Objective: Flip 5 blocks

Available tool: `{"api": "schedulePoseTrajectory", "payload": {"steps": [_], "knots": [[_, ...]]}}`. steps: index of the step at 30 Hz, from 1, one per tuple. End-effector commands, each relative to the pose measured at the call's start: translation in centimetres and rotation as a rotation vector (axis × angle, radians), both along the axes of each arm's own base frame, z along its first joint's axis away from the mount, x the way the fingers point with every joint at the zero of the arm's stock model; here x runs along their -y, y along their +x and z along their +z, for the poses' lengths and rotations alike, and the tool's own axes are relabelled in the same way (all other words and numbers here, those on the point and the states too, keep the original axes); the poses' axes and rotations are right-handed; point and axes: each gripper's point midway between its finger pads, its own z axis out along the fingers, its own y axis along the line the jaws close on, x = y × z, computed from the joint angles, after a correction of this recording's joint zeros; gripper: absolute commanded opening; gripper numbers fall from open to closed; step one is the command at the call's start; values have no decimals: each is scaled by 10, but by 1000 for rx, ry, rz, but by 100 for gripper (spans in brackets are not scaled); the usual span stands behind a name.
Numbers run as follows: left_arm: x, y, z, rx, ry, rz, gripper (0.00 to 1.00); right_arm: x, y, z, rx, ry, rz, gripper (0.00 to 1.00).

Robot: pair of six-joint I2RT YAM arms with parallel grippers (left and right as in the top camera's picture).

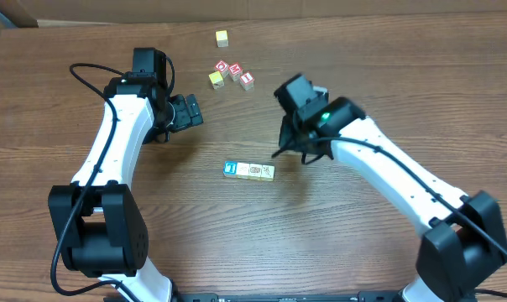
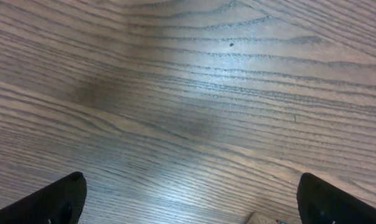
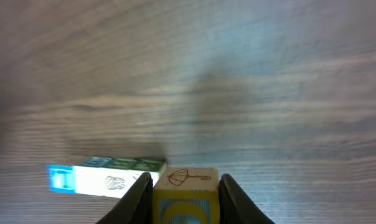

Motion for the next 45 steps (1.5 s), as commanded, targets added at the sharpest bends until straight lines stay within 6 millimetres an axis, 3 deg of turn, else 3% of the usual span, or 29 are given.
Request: {"api": "schedulePoseTrajectory", "payload": {"steps": [1,10,23,33,38,45], "knots": [[0,3,1,4,-6,6,100,-8,-21,-27,-50,2,-24,20],[0,3,1,5,-6,6,100,-20,-30,-62,-13,35,10,20],[0,3,1,4,-6,6,100,-19,-31,-77,4,59,-10,21],[0,3,1,4,-6,6,100,-19,-32,-77,2,58,-10,42],[0,3,1,5,-6,6,100,-21,-29,-74,7,70,-9,44],[0,3,1,5,-6,6,100,-26,-15,-26,71,111,32,45]]}}
